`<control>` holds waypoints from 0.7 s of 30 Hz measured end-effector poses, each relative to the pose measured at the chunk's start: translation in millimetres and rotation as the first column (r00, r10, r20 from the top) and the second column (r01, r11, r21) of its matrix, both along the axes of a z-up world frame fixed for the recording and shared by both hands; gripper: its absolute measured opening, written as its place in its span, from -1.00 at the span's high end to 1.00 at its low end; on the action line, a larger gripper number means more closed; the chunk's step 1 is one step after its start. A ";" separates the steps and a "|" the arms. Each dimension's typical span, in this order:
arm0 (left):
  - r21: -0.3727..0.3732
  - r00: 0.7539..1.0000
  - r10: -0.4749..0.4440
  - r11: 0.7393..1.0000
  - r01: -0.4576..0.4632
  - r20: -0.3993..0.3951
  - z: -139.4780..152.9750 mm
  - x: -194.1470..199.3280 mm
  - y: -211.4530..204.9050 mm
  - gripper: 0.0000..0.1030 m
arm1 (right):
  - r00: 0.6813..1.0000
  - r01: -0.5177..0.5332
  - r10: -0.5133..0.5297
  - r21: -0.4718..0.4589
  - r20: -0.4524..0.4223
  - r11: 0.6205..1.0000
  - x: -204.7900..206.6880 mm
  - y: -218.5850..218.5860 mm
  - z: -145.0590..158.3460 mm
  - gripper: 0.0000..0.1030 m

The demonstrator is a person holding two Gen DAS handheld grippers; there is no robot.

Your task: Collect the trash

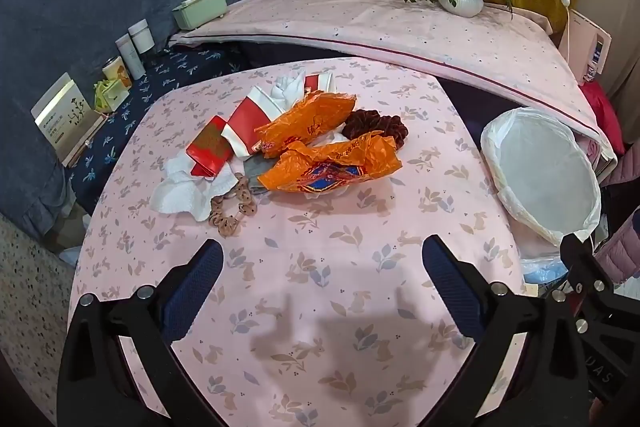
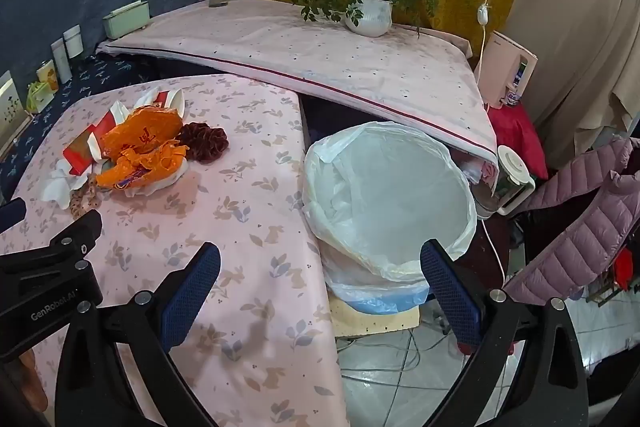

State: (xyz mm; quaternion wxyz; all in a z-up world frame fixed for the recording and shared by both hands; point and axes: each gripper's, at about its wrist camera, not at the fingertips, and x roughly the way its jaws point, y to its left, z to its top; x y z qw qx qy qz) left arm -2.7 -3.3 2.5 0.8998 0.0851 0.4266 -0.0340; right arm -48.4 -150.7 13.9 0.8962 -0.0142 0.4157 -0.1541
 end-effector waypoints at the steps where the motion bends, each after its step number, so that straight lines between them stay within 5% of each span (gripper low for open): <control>1: 0.005 1.000 -0.001 1.000 0.000 0.005 0.4 -0.6 -1.3 -0.84 | 1.000 0.001 -0.001 0.001 -0.001 1.000 0.0 0.1 -0.3 -0.86; 21: -0.025 1.000 -0.005 1.000 0.005 0.007 5.5 3.7 8.1 -0.84 | 0.999 0.031 -0.031 -0.005 0.010 1.000 -0.3 -5.0 2.8 -0.86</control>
